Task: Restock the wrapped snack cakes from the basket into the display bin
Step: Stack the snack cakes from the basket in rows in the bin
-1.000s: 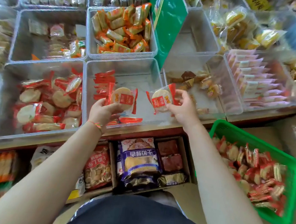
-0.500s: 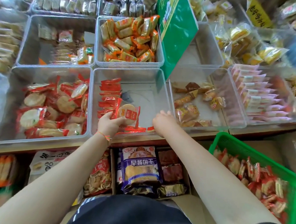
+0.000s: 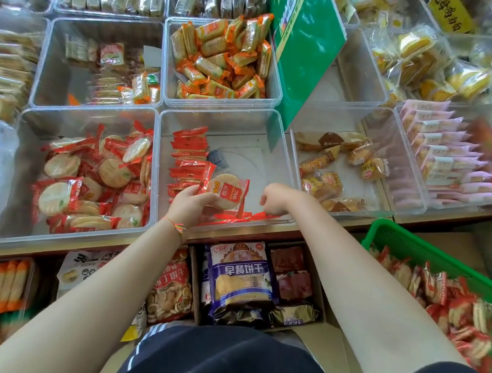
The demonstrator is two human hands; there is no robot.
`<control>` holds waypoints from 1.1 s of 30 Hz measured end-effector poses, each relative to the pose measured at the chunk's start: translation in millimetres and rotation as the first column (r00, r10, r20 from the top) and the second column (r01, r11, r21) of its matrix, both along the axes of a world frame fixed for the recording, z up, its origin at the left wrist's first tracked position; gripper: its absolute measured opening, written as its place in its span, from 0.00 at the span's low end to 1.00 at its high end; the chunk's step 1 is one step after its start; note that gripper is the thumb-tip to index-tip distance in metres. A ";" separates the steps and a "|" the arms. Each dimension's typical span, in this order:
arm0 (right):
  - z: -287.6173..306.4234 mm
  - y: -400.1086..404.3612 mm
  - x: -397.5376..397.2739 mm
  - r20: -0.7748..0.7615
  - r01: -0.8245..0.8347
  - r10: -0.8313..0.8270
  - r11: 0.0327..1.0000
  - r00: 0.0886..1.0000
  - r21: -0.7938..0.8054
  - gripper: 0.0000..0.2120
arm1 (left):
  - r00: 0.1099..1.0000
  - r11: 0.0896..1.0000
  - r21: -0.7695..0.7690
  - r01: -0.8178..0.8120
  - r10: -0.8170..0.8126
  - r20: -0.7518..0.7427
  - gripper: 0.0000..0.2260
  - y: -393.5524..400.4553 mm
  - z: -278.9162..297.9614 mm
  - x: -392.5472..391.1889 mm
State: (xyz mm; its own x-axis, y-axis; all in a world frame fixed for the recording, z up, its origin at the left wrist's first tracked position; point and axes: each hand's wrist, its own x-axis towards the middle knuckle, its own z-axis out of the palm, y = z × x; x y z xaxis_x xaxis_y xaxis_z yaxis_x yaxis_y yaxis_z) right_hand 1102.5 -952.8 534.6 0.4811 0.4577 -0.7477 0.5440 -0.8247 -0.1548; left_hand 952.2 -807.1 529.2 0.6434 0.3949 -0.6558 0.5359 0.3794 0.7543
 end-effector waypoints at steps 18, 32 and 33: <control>24.7 -9.2 -5.1 0.483 -0.116 -0.111 0.902 0.869 0.416 0.06 | 0.687 0.328 0.641 0.694 -0.568 -0.453 0.20 -15.7 -9.3 57.5; 3.9 1.3 -22.6 0.263 -0.219 0.221 0.975 0.939 -0.036 0.06 | 0.299 -0.206 0.506 0.838 -0.602 -0.741 0.10 -12.3 -20.8 57.0; 3.4 4.1 -22.2 0.261 -0.236 0.242 0.970 0.935 -0.054 0.07 | 0.299 -0.215 0.505 0.836 -0.593 -0.748 0.08 -11.5 -21.5 56.1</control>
